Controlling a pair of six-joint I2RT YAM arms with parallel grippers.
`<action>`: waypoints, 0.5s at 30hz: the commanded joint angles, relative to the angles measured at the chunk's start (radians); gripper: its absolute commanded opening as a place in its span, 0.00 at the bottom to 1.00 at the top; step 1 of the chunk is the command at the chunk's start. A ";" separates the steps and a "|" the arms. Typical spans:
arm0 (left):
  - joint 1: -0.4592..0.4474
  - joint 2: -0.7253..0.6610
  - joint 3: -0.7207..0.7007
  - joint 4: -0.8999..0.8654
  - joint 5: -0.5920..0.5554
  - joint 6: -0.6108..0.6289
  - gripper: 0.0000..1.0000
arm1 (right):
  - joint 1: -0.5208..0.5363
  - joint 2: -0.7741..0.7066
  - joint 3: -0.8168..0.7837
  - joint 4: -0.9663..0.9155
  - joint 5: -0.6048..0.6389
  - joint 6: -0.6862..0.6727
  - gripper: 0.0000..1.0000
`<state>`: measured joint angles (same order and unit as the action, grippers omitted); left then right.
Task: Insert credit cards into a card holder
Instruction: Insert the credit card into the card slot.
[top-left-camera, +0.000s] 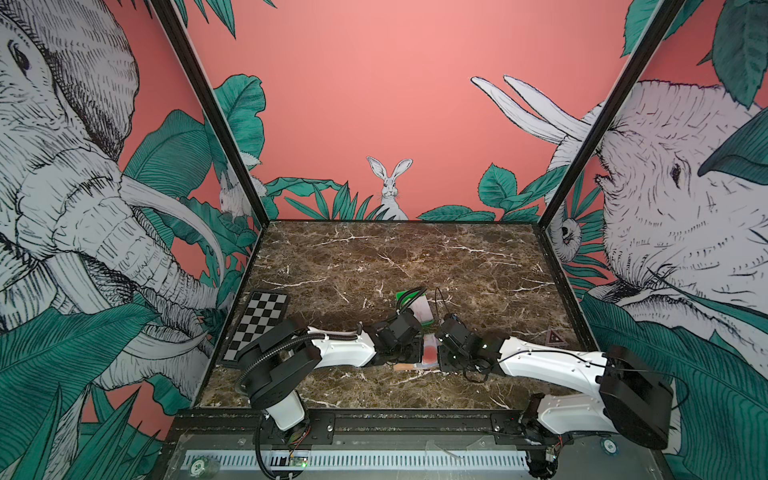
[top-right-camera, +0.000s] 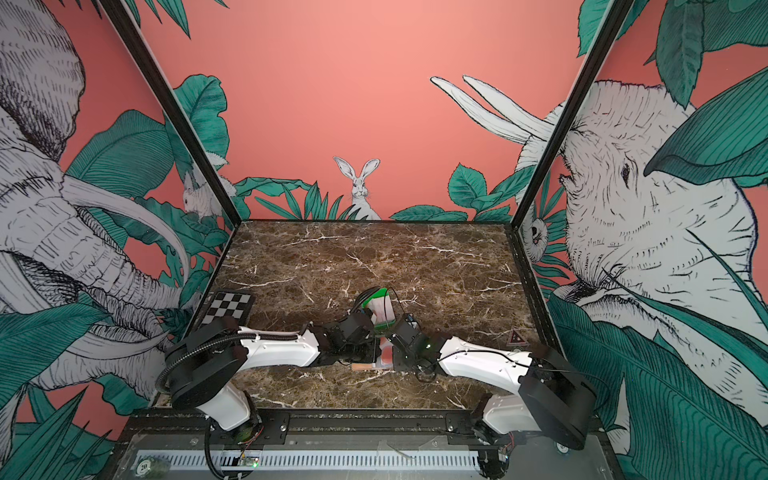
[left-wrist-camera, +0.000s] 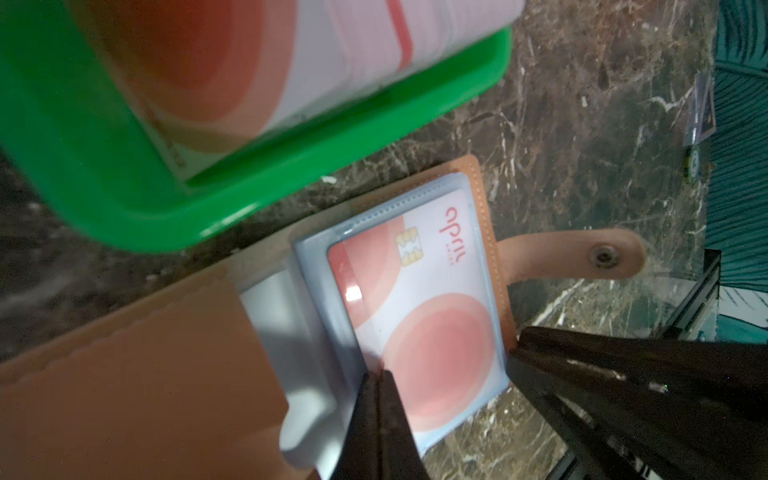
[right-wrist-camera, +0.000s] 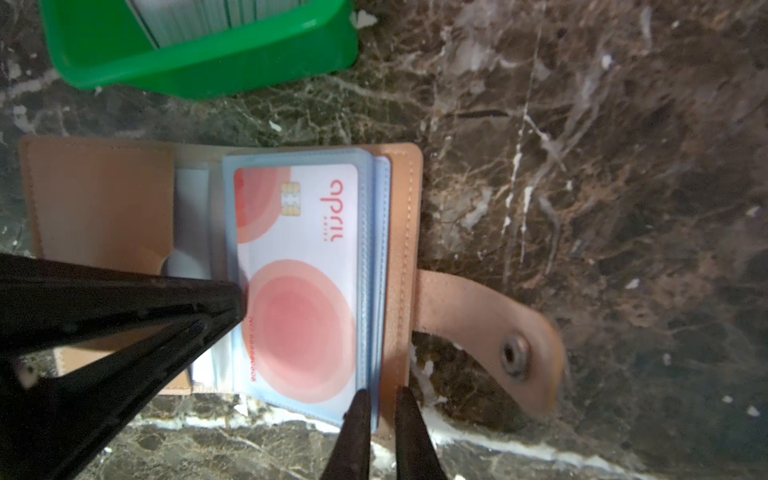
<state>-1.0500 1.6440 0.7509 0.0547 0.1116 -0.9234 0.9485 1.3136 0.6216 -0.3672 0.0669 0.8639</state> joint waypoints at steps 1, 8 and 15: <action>0.007 0.015 0.007 -0.017 -0.014 -0.006 0.00 | -0.004 -0.017 -0.014 0.000 0.013 0.006 0.16; 0.006 0.019 -0.013 -0.002 -0.018 -0.013 0.00 | -0.020 -0.102 -0.015 -0.057 0.053 0.008 0.16; 0.006 0.023 -0.018 0.005 -0.014 -0.017 0.00 | -0.043 -0.149 -0.037 -0.039 0.022 0.011 0.17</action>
<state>-1.0500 1.6554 0.7509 0.0788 0.1123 -0.9276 0.9134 1.1702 0.5995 -0.3893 0.0906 0.8650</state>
